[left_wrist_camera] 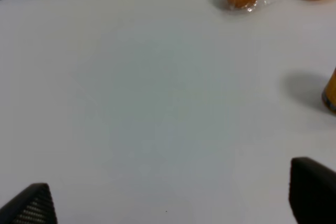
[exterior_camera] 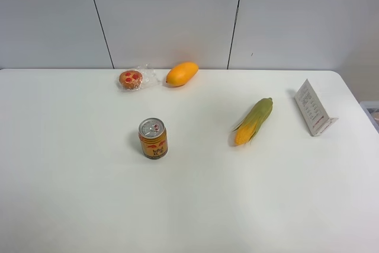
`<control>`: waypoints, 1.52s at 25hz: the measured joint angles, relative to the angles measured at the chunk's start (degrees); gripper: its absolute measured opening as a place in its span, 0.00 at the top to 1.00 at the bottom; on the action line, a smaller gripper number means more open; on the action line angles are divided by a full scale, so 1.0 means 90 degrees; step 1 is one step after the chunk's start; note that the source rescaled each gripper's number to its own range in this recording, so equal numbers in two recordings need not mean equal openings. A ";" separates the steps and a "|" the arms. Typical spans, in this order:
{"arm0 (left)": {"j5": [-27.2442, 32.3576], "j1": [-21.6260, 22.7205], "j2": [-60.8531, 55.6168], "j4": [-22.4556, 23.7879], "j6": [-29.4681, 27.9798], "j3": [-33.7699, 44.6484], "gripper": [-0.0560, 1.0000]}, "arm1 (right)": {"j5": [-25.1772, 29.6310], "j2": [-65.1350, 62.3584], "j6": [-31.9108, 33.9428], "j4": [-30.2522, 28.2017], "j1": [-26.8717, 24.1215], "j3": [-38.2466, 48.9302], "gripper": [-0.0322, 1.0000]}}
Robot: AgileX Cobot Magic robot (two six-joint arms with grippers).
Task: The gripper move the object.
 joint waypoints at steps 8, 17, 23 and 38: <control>0.0000 0.0000 0.0000 0.0000 0.0000 0.0000 0.00 | 0.0027 -0.2266 -0.0423 0.0698 0.0000 0.0484 0.01; 0.0000 0.0000 0.0000 0.0000 0.0000 0.0000 0.00 | 0.0014 -0.4065 -0.0607 0.1015 0.0000 0.4369 0.01; 0.0000 0.0000 0.0000 0.0000 0.0000 0.0000 0.00 | -0.0694 -0.4971 -0.0438 0.1133 0.0000 0.6705 0.01; 0.0000 0.0000 0.0000 0.0000 0.0000 0.0000 0.00 | -0.0883 -0.6715 0.0289 0.0713 0.0000 0.7539 0.01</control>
